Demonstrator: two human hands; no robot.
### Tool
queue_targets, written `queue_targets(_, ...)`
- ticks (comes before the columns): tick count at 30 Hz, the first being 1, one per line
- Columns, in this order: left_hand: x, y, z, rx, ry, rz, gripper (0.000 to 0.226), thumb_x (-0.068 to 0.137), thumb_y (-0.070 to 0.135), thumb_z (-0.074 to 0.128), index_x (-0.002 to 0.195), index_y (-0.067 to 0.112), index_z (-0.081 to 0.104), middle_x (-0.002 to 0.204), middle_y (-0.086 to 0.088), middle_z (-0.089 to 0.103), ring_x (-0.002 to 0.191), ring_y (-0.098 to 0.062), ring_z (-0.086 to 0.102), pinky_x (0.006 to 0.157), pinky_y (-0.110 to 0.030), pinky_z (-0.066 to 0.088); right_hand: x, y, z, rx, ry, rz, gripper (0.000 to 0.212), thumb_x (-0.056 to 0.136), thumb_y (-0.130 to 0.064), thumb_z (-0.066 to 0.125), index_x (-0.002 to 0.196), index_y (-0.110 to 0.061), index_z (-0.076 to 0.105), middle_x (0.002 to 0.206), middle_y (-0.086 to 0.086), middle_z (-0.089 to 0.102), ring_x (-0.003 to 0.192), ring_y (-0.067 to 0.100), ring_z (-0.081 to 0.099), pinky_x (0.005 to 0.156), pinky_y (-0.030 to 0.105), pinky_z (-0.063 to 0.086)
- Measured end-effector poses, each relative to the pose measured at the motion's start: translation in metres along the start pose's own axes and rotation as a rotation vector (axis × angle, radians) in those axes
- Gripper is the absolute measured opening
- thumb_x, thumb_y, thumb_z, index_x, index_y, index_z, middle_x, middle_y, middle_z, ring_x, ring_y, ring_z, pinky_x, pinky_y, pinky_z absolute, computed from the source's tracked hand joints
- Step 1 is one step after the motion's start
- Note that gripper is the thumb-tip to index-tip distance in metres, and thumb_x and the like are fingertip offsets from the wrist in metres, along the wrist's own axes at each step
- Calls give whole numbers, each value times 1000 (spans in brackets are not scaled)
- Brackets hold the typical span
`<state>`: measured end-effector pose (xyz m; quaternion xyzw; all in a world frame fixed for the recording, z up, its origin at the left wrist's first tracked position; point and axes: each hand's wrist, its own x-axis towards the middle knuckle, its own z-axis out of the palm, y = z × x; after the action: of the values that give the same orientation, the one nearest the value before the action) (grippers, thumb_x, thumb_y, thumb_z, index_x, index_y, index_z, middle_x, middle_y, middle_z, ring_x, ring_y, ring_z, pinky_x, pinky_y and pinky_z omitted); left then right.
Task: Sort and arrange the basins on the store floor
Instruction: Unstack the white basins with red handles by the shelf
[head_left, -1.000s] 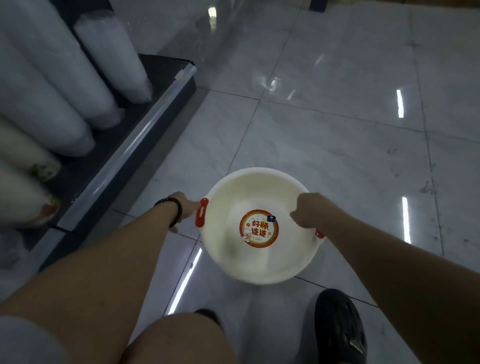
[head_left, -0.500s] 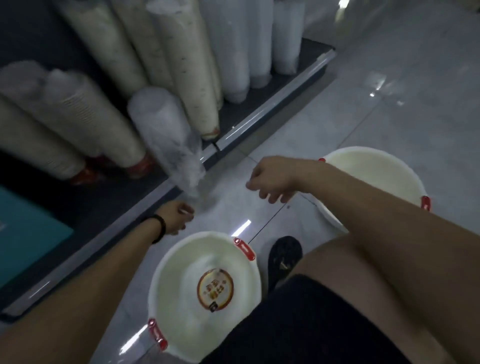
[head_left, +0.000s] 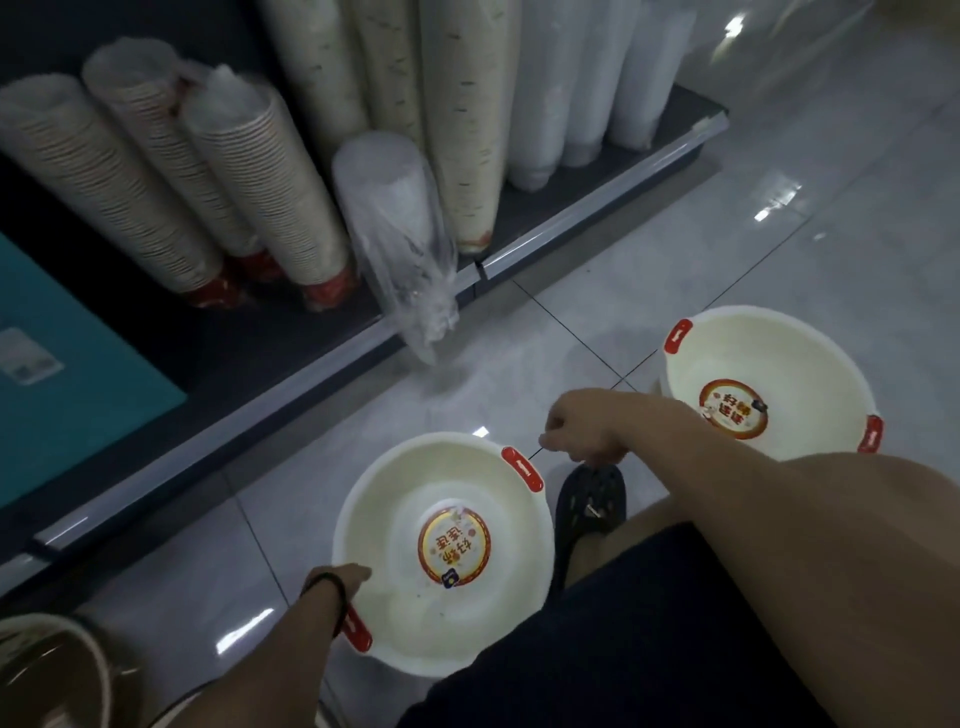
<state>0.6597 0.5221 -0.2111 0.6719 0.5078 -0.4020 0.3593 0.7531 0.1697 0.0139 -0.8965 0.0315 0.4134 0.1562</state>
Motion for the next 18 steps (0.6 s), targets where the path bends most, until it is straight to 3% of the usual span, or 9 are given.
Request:
queue_targets(2, 8, -5, 0, -40, -56, -4, 49, 90, 22, 74, 129, -1, 55, 110, -28, 66, 97, -45, 66, 88, -59, 57, -7, 21, 2, -66, -37, 86, 44, 105, -41, 55, 129, -6, 65, 103, 6, 71, 77, 17, 69, 78, 32, 57)
queue_targets(5, -12, 10, 9, -147, -77, 82, 30, 93, 9, 69, 119, -1, 59, 101, -25, 68, 91, -42, 67, 83, -54, 57, -15, 47, 2, -50, -114, 192, 45, 103, -40, 58, 129, -3, 66, 103, 9, 74, 89, 24, 77, 75, 31, 61)
queue_targets(10, -71, 66, 12, -226, -54, 262, 26, 90, 8, 70, 111, -2, 60, 95, -24, 68, 81, -38, 66, 67, -42, 57, -25, 55, -2, 103, -94, 171, 51, 104, -43, 56, 135, -3, 62, 107, 10, 76, 93, 25, 78, 89, 41, 63)
queue_targets(15, -141, 138, 32, -319, -116, 449, 15, 89, 10, 69, 100, 4, 62, 97, -22, 68, 85, -38, 67, 72, -44, 60, -48, 50, -33, 287, 222, 83, 47, 104, -43, 56, 136, -10, 64, 129, 8, 69, 112, 25, 68, 104, 39, 54)
queue_targets(18, -184, 189, 55, -351, -176, 560, 28, 82, 15, 71, 107, 4, 64, 99, -23, 71, 88, -40, 70, 72, -48, 62, -73, 68, -69, 599, 496, 129, 40, 101, -37, 63, 128, -8, 63, 117, 9, 68, 107, 28, 67, 94, 42, 56)
